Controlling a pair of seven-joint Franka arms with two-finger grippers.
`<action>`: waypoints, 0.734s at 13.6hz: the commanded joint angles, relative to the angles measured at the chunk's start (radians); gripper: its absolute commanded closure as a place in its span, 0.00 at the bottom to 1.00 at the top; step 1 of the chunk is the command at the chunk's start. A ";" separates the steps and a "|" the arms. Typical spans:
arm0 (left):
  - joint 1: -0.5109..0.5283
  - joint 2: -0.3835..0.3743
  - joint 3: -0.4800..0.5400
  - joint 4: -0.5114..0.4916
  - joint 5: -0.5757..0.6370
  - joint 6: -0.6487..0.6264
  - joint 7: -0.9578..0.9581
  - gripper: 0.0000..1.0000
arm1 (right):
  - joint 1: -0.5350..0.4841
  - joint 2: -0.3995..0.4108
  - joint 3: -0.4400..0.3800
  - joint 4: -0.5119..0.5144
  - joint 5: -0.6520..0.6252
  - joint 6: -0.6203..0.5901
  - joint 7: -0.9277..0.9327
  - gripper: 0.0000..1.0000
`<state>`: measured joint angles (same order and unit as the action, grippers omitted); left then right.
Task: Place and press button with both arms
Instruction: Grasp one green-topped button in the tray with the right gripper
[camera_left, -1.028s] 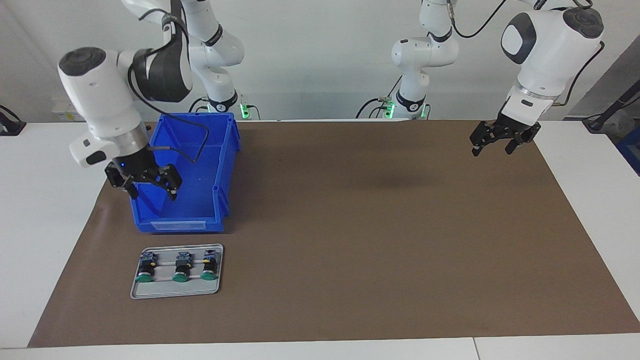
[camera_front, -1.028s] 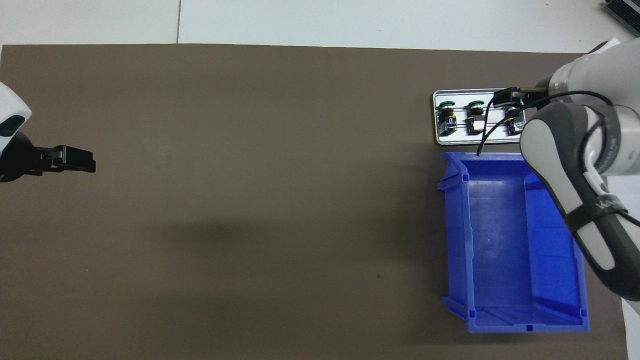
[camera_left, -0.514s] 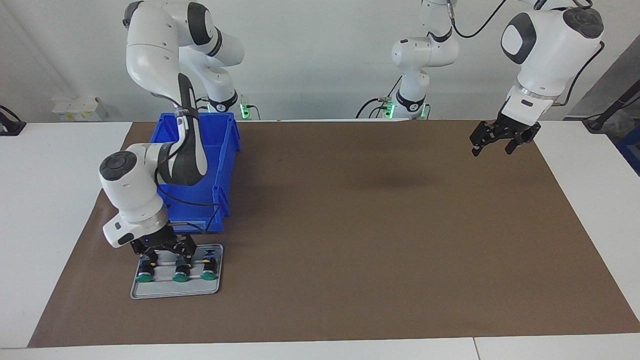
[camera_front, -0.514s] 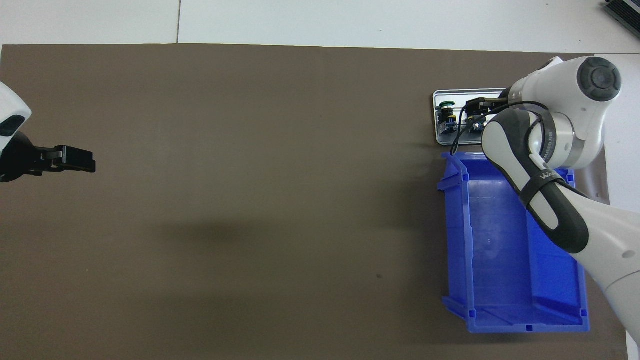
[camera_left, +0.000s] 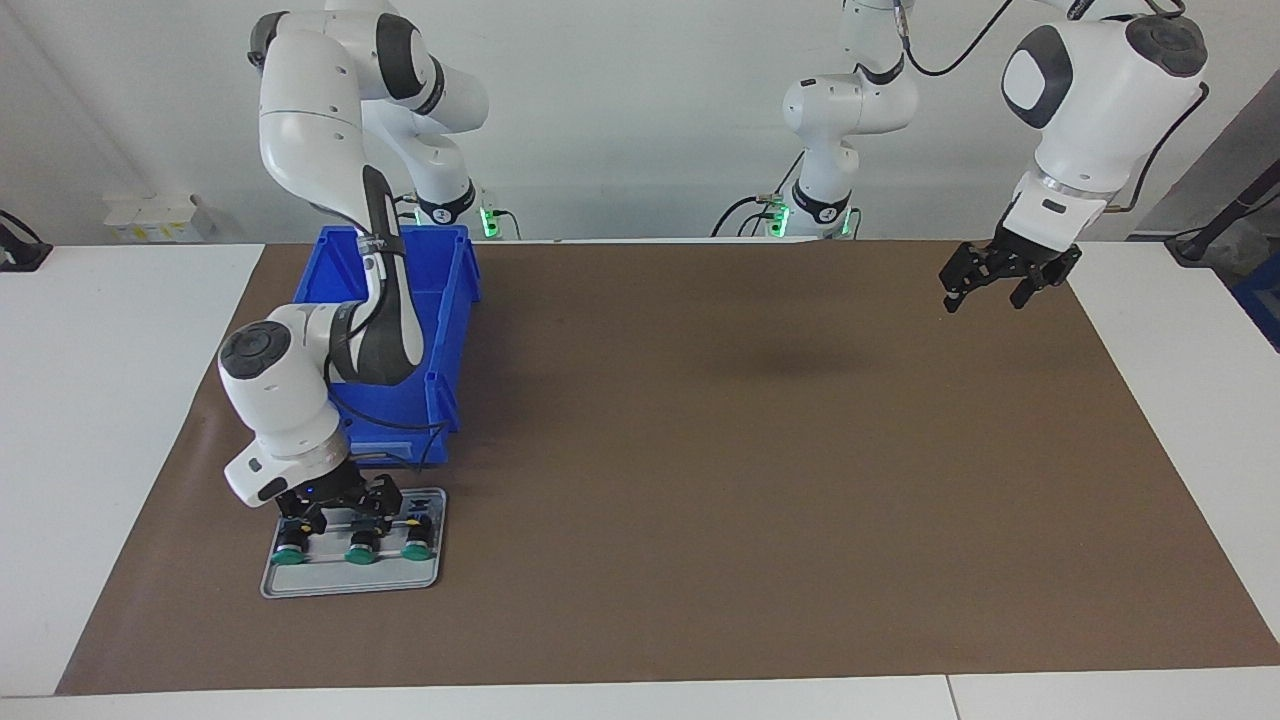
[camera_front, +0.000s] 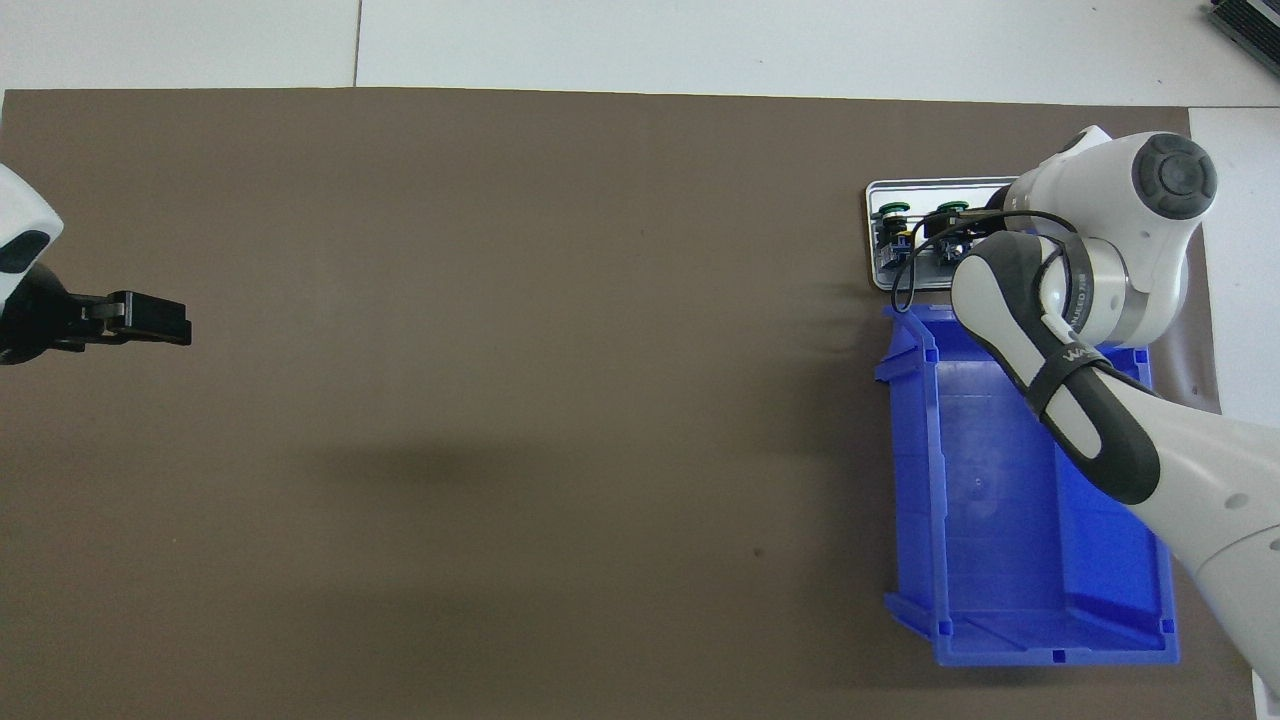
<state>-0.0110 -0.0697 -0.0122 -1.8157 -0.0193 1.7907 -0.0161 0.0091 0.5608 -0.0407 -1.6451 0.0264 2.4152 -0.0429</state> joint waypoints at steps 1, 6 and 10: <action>0.005 -0.033 -0.003 -0.033 0.016 -0.002 0.010 0.00 | -0.006 0.008 0.008 -0.013 0.023 0.027 -0.037 0.12; 0.005 -0.032 -0.003 -0.033 0.016 -0.002 0.010 0.00 | -0.011 0.010 0.008 -0.013 0.024 0.039 -0.052 0.28; 0.005 -0.032 -0.003 -0.033 0.016 -0.002 0.010 0.00 | -0.012 0.010 0.008 -0.032 0.026 0.042 -0.064 0.89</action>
<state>-0.0110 -0.0697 -0.0122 -1.8157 -0.0193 1.7907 -0.0161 0.0085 0.5701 -0.0398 -1.6549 0.0268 2.4284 -0.0671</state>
